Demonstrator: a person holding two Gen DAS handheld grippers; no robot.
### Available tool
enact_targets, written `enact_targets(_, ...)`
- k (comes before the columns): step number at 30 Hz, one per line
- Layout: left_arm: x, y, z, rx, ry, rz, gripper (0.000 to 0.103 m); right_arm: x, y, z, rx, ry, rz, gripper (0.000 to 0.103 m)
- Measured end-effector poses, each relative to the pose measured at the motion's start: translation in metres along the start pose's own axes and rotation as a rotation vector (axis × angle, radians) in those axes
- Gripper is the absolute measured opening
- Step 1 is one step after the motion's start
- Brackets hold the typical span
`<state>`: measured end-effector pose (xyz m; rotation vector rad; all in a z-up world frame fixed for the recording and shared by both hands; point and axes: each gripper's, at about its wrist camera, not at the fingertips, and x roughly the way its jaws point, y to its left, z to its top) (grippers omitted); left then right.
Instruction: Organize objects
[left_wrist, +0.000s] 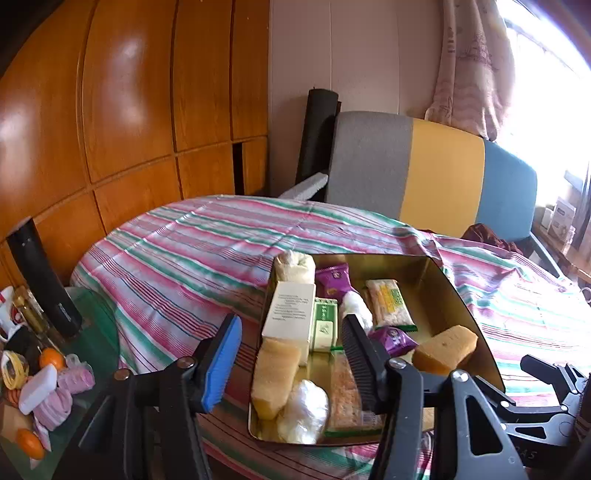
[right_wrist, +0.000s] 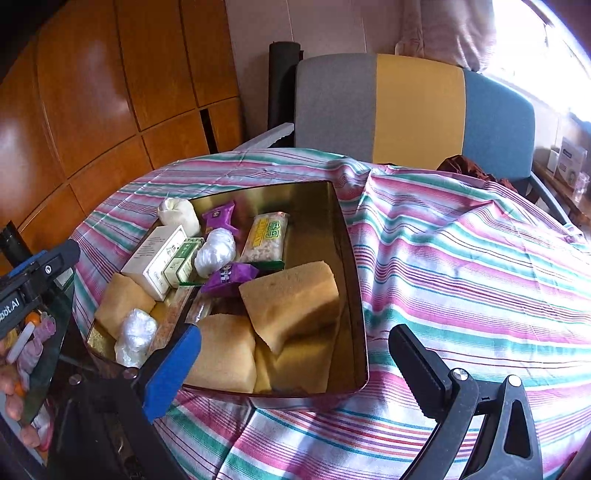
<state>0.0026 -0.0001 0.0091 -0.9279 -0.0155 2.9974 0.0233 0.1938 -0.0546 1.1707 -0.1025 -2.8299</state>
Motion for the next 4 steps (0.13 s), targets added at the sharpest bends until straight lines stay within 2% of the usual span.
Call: enact_targets(4,0.0044,0.0013,0.0012,-0.003,0.023,-0.018,0.056,0.0014,-0.0001,0.0002,0.000,0.000,0.001,0.102)
